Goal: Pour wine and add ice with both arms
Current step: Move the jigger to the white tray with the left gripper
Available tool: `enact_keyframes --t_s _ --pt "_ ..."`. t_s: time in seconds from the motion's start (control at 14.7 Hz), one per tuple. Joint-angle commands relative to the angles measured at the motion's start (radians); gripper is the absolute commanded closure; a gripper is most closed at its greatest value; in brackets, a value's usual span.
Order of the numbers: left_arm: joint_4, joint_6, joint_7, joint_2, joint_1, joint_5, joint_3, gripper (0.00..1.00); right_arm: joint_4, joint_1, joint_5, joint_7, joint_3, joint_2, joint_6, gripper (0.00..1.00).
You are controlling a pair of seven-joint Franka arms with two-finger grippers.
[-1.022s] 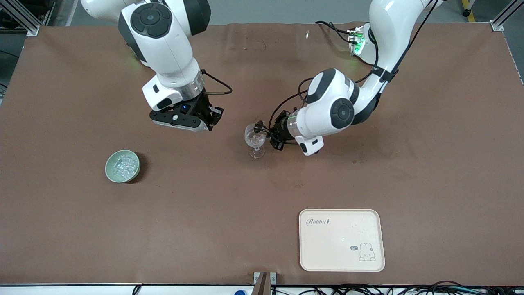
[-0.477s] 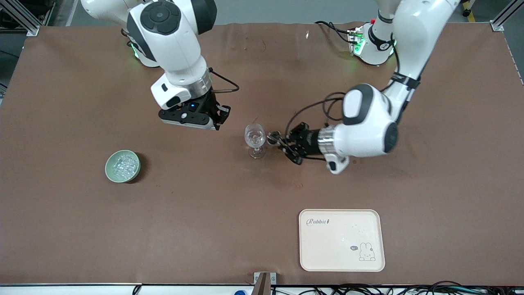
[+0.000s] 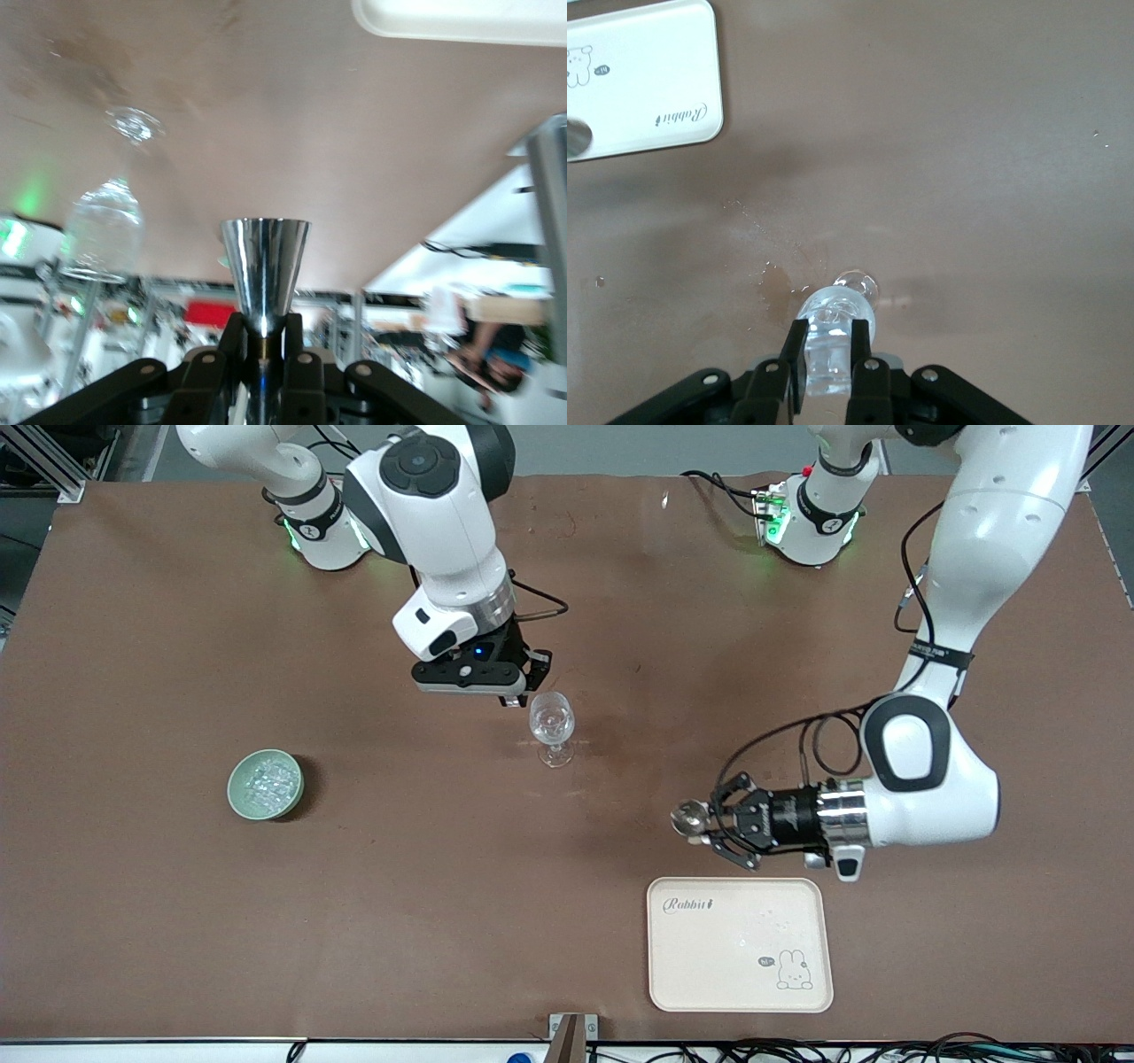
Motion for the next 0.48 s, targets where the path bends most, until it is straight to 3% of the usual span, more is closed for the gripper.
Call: enact_keyframes --t_s 0.0,0.41 --pt "0.06 -0.016 0.074 0.072 0.063 -0.104 -0.003 0.99 -0.001 0.017 -0.008 -0.001 -0.004 0.017 0.006 0.88" --pt "0.079 -0.008 0.263 0.215 0.161 -0.277 0.001 0.99 -0.023 0.041 -0.008 -0.001 -0.004 0.071 0.0 0.83"
